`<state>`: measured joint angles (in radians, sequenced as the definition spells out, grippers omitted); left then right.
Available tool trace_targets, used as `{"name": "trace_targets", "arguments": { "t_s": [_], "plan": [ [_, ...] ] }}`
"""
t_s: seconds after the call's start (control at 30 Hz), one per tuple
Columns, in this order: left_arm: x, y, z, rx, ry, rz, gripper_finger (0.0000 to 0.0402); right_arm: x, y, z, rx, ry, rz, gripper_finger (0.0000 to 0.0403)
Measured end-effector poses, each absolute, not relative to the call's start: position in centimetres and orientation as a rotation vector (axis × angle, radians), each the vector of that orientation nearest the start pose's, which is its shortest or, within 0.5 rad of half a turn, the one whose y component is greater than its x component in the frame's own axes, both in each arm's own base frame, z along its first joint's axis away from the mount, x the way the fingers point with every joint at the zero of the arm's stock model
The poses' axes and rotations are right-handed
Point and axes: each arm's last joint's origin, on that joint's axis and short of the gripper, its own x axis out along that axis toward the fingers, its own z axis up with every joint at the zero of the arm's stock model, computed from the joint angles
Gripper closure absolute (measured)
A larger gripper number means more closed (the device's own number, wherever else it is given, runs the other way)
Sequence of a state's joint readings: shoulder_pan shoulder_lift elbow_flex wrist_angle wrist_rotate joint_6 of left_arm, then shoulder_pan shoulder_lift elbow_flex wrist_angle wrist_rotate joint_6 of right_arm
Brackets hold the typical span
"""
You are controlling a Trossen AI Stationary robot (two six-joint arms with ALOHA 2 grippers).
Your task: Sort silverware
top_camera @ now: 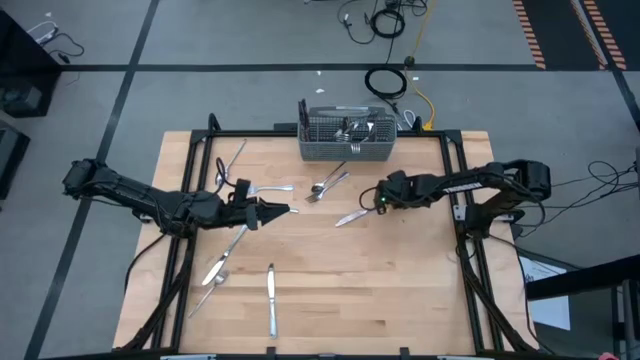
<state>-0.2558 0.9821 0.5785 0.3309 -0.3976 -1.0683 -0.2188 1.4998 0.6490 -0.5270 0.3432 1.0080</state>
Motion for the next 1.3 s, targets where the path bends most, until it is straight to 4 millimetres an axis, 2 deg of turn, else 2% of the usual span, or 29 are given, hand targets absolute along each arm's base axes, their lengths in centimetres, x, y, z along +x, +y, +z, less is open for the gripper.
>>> {"name": "trace_targets", "arguments": {
  "t_s": [0.37,0.5,0.57,0.63,0.7,0.97,1.13,1.3],
  "plan": [
    [21.4,-4.3,27.2,-0.986,-0.013,0.207,0.0237,25.5,-2.9,15.7,0.791,0.860,-0.964,0.0403],
    [21.9,-4.5,26.5,-0.853,0.035,0.216,0.0237,26.9,-2.4,18.4,0.579,0.826,-0.951,0.0403],
    [22.3,-4.6,26.0,-0.802,0.064,0.223,0.0237,27.7,-2.3,20.1,0.450,0.832,-0.895,0.0403],
    [22.8,-4.7,25.2,-0.799,0.094,0.236,0.0237,28.2,-2.5,20.9,0.387,0.876,-0.799,0.0403],
    [23.3,-4.9,24.5,-0.862,0.115,0.251,0.0237,28.0,-3.1,20.6,0.437,0.938,-0.728,0.0403],
    [24.7,-5.4,22.3,-1.180,0.180,0.284,0.0237,25.1,-4.9,16.7,0.570,1.080,-0.820,0.0403],
    [25.0,-5.5,22.0,-1.197,0.178,0.278,0.0237,23.9,-4.8,14.9,0.634,1.131,-0.783,0.0403],
    [25.0,-5.5,22.1,-1.170,0.177,0.273,0.0237,23.6,-4.5,14.5,0.639,1.149,-0.769,0.0403]
  ]
}}
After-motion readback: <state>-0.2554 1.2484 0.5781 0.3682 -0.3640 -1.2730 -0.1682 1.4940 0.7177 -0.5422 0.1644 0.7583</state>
